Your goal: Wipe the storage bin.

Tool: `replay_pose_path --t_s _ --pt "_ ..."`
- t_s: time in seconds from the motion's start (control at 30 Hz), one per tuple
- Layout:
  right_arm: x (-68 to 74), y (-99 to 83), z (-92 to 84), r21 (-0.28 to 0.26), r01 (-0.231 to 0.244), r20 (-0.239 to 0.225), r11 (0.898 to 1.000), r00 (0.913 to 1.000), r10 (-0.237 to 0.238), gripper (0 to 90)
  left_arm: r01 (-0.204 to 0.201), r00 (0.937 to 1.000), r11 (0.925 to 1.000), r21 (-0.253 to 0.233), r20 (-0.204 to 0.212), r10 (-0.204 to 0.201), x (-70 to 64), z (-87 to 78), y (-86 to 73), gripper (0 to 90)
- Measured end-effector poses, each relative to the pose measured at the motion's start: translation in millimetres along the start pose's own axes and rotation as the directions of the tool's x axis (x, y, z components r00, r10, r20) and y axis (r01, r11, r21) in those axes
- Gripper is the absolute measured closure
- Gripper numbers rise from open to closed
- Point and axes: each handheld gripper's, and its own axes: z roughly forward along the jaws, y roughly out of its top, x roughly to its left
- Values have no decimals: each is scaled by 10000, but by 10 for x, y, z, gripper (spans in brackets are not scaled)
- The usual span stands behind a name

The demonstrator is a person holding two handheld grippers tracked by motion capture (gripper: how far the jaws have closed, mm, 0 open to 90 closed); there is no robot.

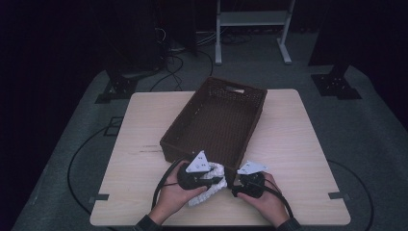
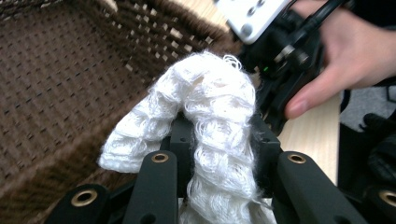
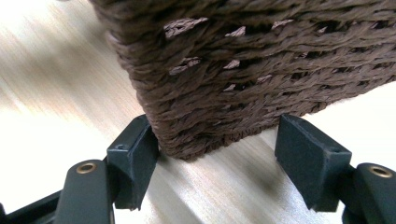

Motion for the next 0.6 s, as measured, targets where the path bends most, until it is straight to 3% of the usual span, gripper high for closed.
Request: replay_pose_path --t_s 0.6 --pt "-2 0 1 -13 33 7 10000 10000 -33 298 -53 9988 9987 513 484 28 -6 245 7 688"
